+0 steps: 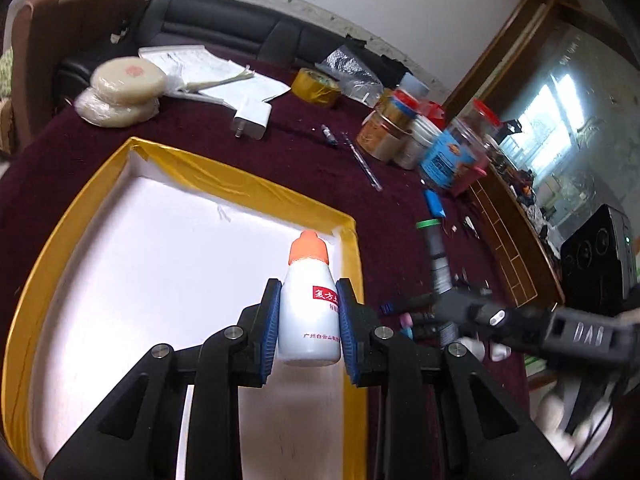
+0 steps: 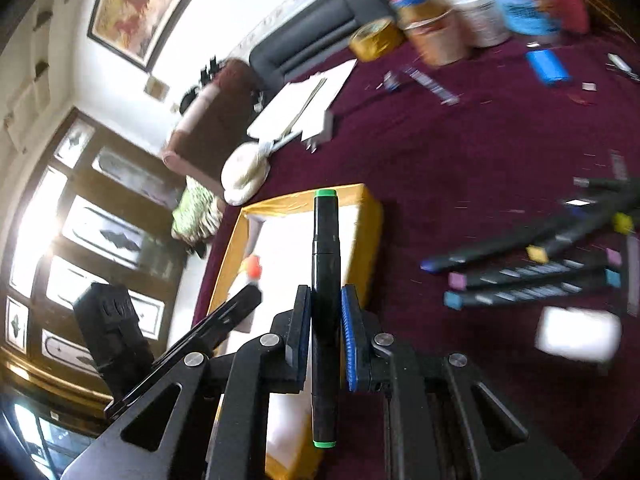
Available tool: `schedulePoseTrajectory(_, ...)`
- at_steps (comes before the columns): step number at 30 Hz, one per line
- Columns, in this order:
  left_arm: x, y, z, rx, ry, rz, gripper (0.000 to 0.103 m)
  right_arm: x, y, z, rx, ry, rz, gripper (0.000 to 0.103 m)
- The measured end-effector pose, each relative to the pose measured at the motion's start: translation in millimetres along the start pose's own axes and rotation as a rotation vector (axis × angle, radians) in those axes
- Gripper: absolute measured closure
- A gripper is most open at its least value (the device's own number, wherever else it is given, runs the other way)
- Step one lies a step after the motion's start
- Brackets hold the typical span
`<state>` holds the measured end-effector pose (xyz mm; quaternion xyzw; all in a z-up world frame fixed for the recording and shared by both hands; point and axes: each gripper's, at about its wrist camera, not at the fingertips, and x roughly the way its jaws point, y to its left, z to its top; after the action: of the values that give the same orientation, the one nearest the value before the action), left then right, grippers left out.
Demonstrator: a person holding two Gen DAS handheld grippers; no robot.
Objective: Organize rigid objects
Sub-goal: 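Carry bottle into box with left gripper while right gripper carries green-capped marker there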
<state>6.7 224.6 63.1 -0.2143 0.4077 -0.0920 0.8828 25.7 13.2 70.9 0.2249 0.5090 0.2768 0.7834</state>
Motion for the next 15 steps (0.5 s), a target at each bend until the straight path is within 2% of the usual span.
schedulePoseTrajectory(4, 28, 15, 13, -0.042, 0.036, -0.007, 0.079, 48, 14, 14, -0.011, 0.040, -0.081, 0.090)
schedulePoseTrajectory(9, 46, 29, 12, -0.099, 0.066, 0.012, 0.078, 81, 15, 21, -0.015, 0.070, -0.163, 0.090)
schedulePoseTrajectory(11, 50, 37, 12, -0.146, 0.081, 0.002, 0.072, 84, 11, 21, -0.002, 0.068, -0.197, 0.089)
schedulePoseTrajectory(13, 49, 43, 10, -0.183, 0.086, -0.019, 0.050, 84, 10, 22, -0.016, 0.071, -0.199, 0.088)
schedulePoseTrajectory(15, 43, 47, 6, -0.202, 0.065, -0.012, 0.045, 76, 11, 21, -0.030, 0.046, -0.186, 0.083)
